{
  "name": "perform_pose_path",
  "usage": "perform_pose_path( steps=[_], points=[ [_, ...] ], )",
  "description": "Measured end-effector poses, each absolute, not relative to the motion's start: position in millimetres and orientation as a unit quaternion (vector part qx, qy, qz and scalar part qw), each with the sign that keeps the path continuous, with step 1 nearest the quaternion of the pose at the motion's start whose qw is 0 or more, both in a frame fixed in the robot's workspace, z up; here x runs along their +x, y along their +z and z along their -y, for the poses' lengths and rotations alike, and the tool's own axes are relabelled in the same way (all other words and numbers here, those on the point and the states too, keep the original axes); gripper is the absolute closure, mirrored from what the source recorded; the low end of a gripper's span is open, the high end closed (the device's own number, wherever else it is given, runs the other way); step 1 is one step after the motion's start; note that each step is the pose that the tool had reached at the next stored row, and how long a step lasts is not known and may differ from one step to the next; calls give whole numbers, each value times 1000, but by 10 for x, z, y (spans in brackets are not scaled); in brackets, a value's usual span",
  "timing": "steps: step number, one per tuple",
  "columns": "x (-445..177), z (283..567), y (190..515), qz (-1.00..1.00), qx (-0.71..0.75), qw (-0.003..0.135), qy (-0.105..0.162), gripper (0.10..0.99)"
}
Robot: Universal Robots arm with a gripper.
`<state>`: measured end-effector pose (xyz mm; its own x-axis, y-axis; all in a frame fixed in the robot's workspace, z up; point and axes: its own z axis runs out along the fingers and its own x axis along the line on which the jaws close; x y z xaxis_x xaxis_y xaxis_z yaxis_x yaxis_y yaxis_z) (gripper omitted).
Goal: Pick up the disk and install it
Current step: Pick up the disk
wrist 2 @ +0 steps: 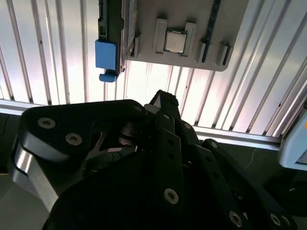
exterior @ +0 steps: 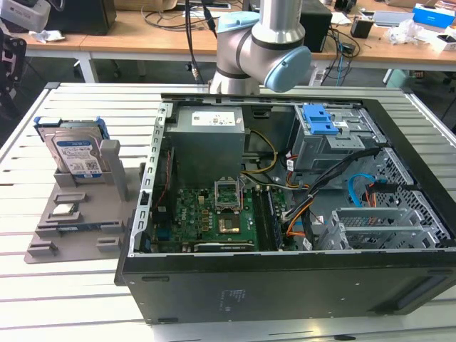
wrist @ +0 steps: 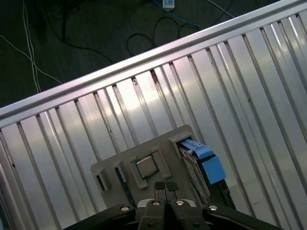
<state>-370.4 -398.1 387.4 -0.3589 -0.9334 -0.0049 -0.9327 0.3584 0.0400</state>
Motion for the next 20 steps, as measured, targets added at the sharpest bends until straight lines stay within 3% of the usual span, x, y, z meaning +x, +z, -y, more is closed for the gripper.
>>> perform_pose_path(
  steps=[20],
  points=[
    [-3704, 3981, 3875, 776, 630, 11, -17, 980]
  ],
)
